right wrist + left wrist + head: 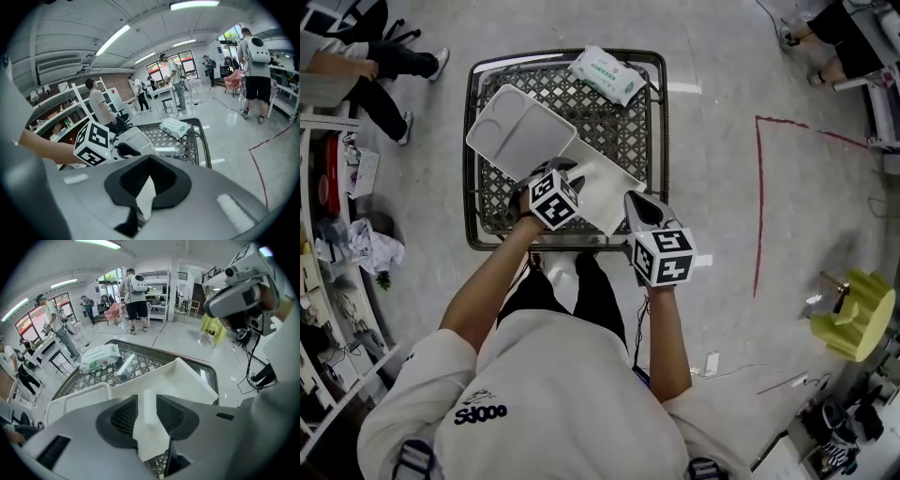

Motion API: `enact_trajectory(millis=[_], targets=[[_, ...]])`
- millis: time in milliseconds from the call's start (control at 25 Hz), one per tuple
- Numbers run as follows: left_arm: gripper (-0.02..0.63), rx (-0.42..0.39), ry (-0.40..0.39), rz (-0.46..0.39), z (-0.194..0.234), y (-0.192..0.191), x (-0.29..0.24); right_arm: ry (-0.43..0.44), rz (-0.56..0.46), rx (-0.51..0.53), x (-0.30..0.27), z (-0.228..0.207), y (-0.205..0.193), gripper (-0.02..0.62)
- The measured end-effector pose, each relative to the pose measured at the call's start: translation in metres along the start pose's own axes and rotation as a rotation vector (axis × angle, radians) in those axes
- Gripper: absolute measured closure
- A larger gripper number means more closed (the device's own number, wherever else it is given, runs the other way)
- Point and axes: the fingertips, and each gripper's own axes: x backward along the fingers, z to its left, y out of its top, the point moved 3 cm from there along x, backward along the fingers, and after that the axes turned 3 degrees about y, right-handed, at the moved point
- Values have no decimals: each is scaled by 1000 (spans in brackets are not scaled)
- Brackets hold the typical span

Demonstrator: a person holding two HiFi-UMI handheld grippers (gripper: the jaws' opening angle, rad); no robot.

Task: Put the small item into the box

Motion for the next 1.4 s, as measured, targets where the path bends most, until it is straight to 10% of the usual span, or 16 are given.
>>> enact_trajectory(millis=[600, 1400], targets=[[600, 99, 71, -404, 46, 14, 149, -194, -184, 158, 54, 73, 62, 584], [600, -32, 142, -920, 51, 23, 382, -395, -501, 393, 162, 218, 124, 584]])
